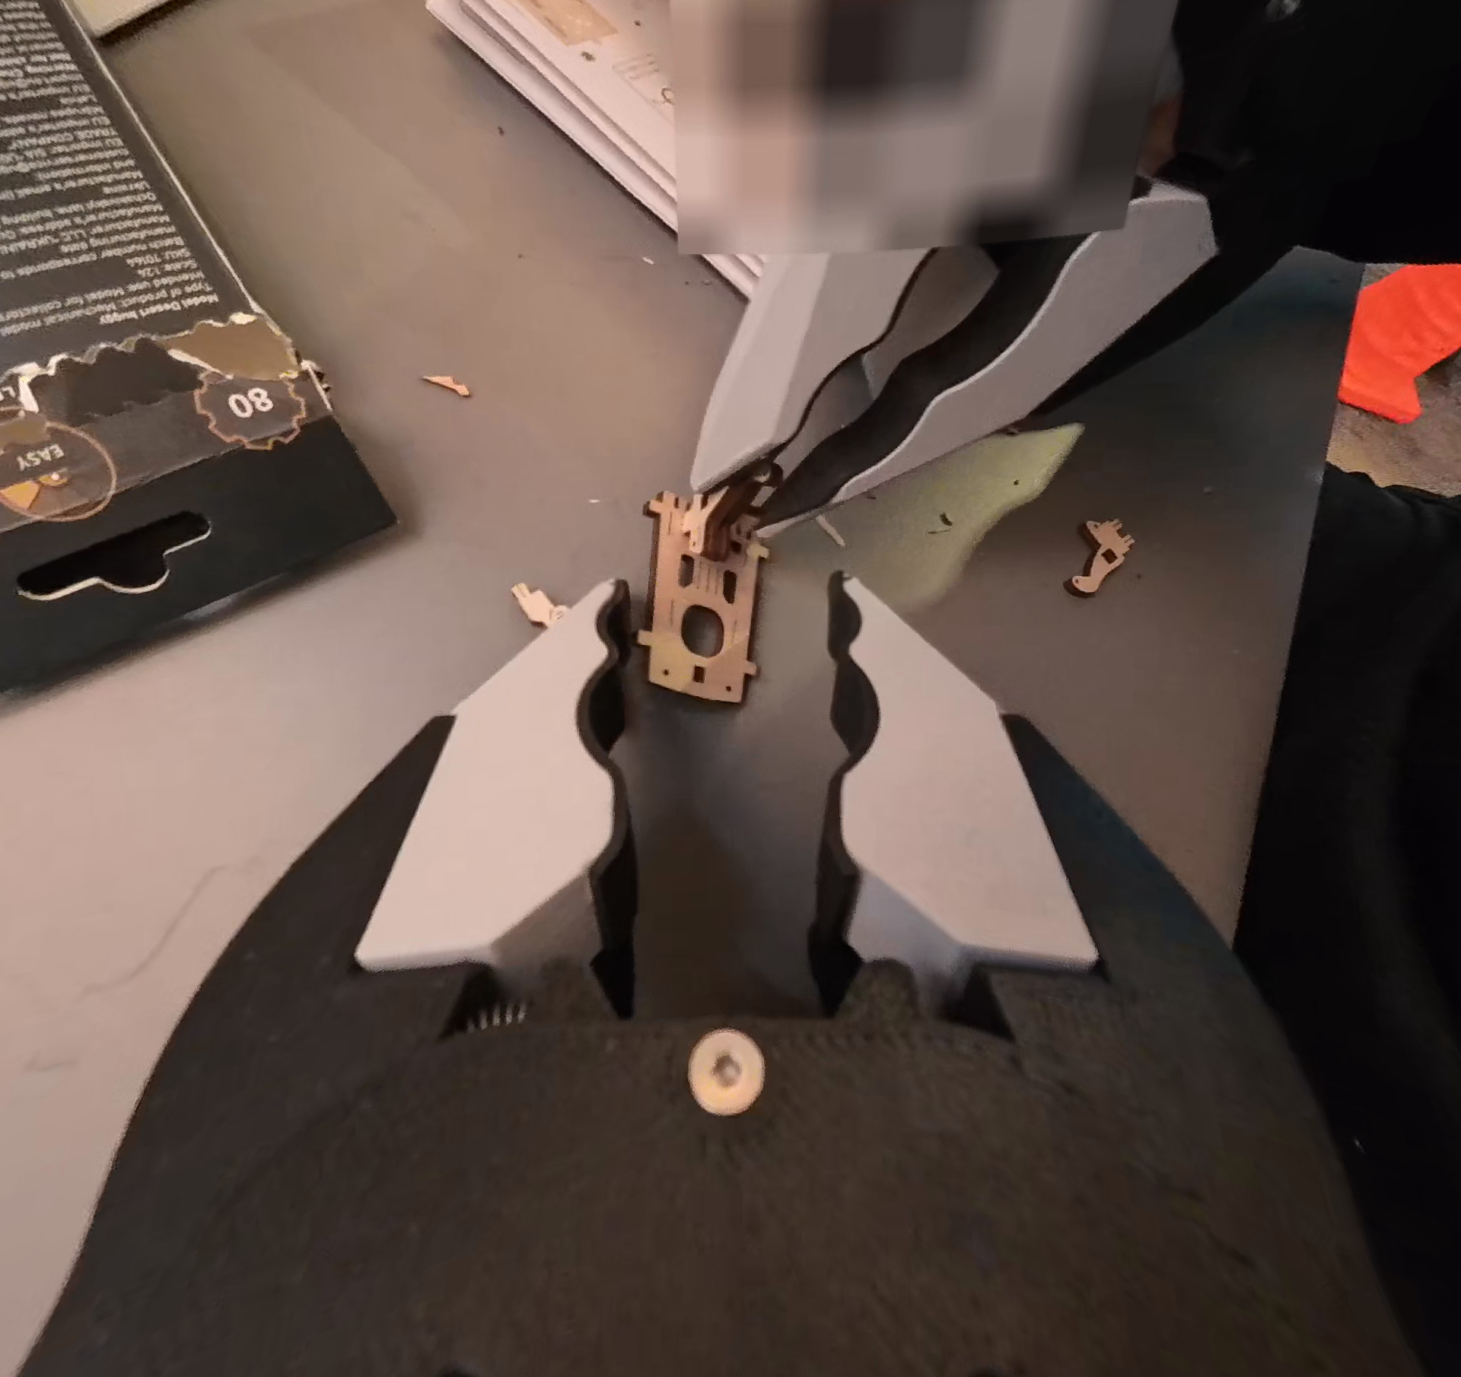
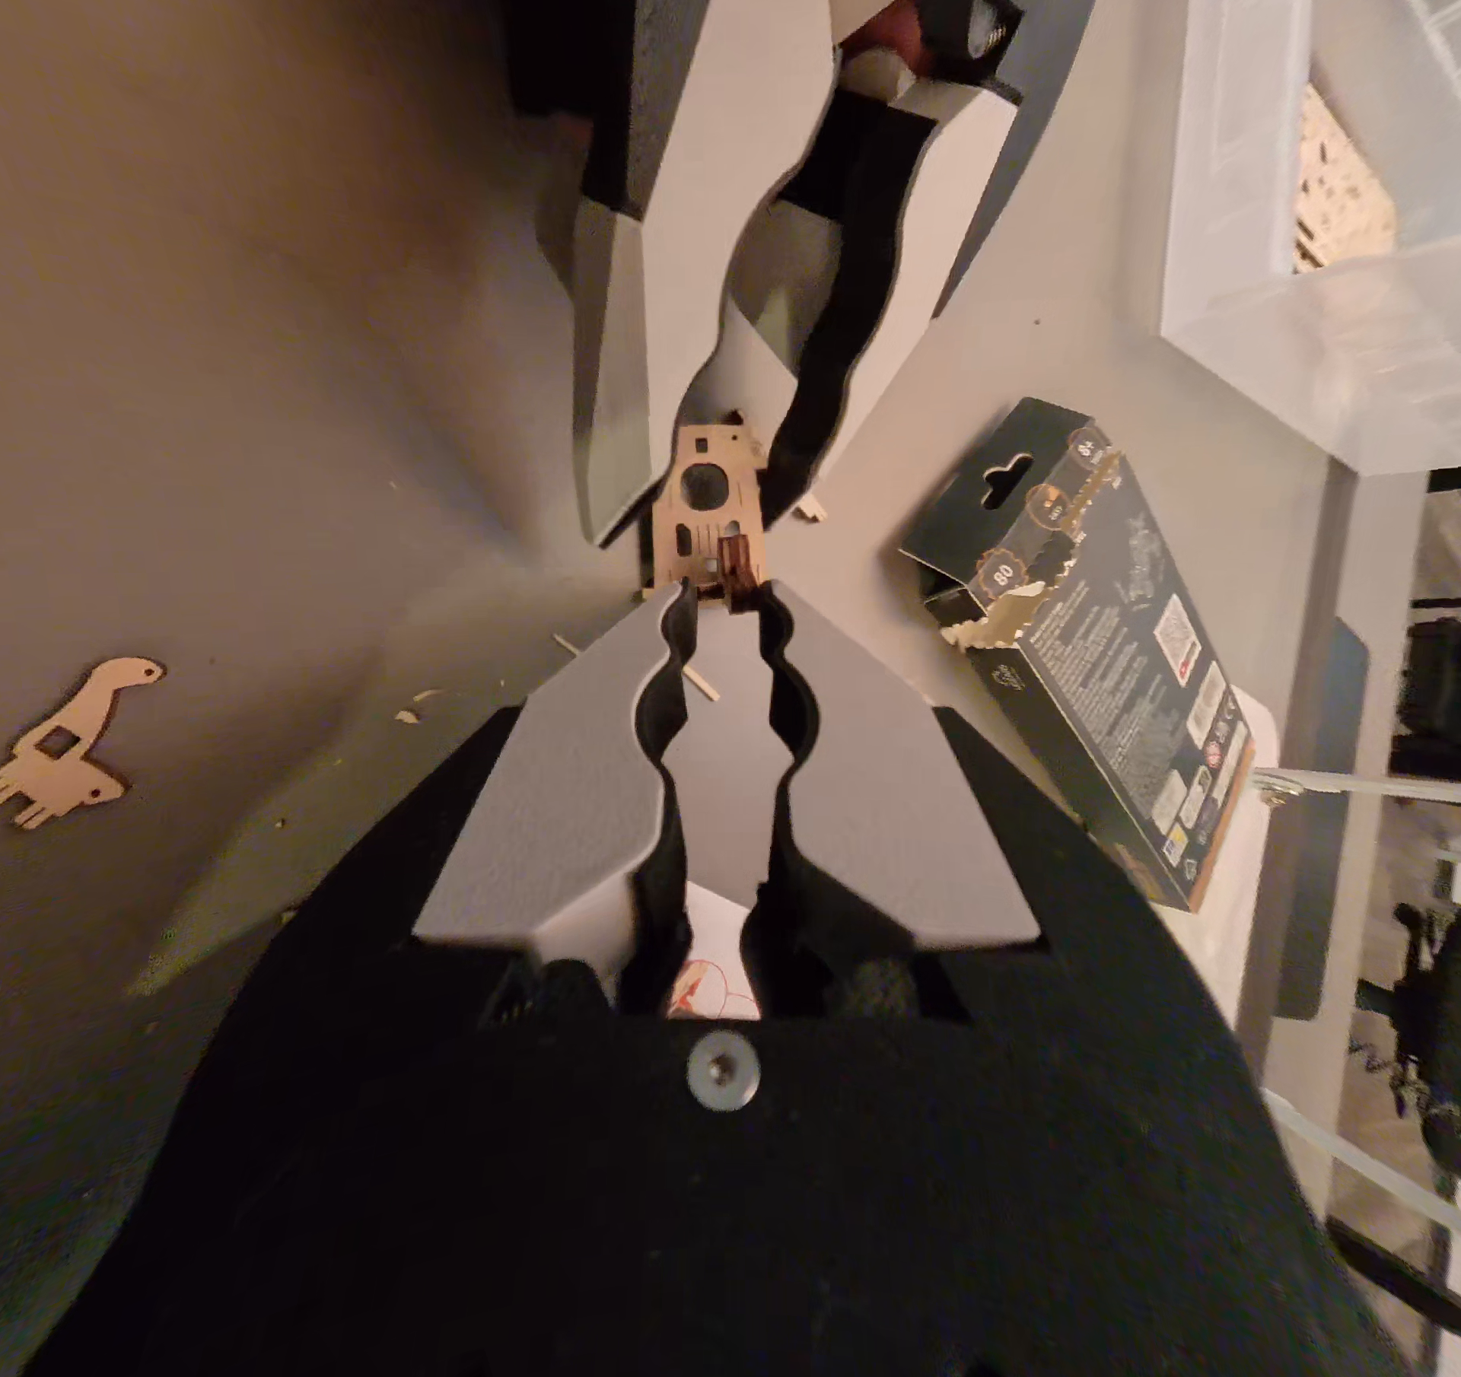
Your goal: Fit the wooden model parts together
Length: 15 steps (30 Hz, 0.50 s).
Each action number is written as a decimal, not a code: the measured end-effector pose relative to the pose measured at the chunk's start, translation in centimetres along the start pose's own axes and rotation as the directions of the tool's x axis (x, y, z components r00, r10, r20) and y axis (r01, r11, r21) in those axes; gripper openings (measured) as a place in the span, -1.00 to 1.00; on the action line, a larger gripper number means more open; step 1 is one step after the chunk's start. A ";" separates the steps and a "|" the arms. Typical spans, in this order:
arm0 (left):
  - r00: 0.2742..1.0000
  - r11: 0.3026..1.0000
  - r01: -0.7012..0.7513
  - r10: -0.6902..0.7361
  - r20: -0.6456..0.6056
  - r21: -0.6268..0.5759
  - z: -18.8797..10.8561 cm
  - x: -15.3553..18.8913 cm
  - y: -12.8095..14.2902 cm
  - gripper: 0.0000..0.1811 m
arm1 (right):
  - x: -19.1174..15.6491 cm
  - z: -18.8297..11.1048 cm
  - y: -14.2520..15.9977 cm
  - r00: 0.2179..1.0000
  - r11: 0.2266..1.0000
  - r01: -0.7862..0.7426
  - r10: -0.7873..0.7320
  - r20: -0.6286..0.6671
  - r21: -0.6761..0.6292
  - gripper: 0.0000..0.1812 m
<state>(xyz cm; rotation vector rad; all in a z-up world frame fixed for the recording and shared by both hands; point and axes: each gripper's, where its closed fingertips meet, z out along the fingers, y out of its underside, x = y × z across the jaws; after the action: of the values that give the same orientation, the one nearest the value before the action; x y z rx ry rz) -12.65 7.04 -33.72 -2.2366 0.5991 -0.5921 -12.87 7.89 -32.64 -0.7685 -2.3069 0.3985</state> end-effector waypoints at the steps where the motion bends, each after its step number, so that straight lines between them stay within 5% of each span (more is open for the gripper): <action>1: 1.000 1.000 0.008 -0.008 -0.001 -0.001 0.0 -0.1 0.0 -0.50 | -0.1 0.0 0.0 1.000 1.000 0.009 -0.009 -0.015 0.007 -0.86; 9: 0.993 0.995 0.099 -0.098 -0.069 0.022 -0.4 -0.2 -0.2 -0.90 | -0.2 -0.5 -0.2 0.991 0.998 0.058 -0.053 -0.119 0.036 -0.86; 15: 0.997 0.998 0.063 -0.062 -0.046 0.016 -0.3 -0.1 -0.3 -0.92 | -0.2 -0.7 0.0 0.986 0.997 0.069 -0.061 -0.153 0.042 -0.86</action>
<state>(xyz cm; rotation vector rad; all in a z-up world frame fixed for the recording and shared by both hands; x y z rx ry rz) -12.84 7.13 -33.28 -2.2370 0.5464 -0.6791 -12.32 7.86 -32.24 -0.6749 -2.1668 0.3514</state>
